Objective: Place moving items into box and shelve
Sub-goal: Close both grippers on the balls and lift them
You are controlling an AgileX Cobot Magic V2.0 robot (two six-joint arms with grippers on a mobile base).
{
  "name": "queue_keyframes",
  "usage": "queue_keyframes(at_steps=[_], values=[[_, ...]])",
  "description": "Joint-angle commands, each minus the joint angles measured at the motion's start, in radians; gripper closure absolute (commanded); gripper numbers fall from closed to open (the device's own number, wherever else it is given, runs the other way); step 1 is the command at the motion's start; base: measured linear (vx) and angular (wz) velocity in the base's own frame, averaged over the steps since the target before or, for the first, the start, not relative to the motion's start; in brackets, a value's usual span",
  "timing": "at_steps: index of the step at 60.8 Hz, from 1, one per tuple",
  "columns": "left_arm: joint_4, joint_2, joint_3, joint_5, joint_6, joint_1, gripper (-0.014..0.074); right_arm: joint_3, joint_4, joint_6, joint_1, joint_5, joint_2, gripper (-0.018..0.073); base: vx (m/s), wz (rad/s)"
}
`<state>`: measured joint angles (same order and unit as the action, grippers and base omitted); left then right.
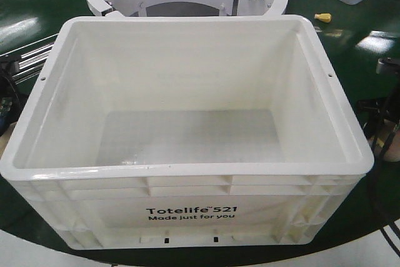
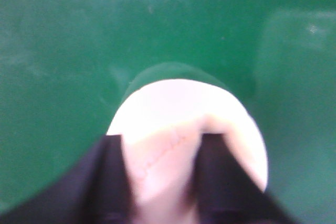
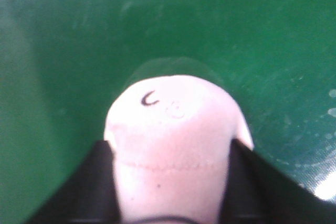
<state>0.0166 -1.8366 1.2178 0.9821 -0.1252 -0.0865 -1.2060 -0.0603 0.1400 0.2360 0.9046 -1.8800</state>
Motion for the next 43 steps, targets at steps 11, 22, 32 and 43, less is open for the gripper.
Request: queue_keyframes(at_steps=[11, 22, 32, 43], values=[[-0.001, 0.029, 0.004, 0.054, -0.007, 0.004, 0.0605, -0.014, -0.022, -0.013, 0.003, 0.017, 0.030, 0.0573, 0.00, 0.00], [0.015, 0.130, 0.012, 0.023, -0.040, 0.003, 0.0603, -0.077, -0.021, -0.013, 0.003, 0.032, 0.103, 0.0570, 0.00, 0.00], [0.015, 0.250, 0.106, 0.072, -0.040, 0.003, 0.0600, -0.177, -0.030, -0.013, 0.003, 0.062, 0.212, 0.0568, 0.00, 0.00], [0.003, 0.365, 0.297, 0.102, -0.064, 0.004, 0.0600, -0.292, -0.060, 0.002, 0.002, 0.067, 0.350, 0.0568, 0.00, 0.00]])
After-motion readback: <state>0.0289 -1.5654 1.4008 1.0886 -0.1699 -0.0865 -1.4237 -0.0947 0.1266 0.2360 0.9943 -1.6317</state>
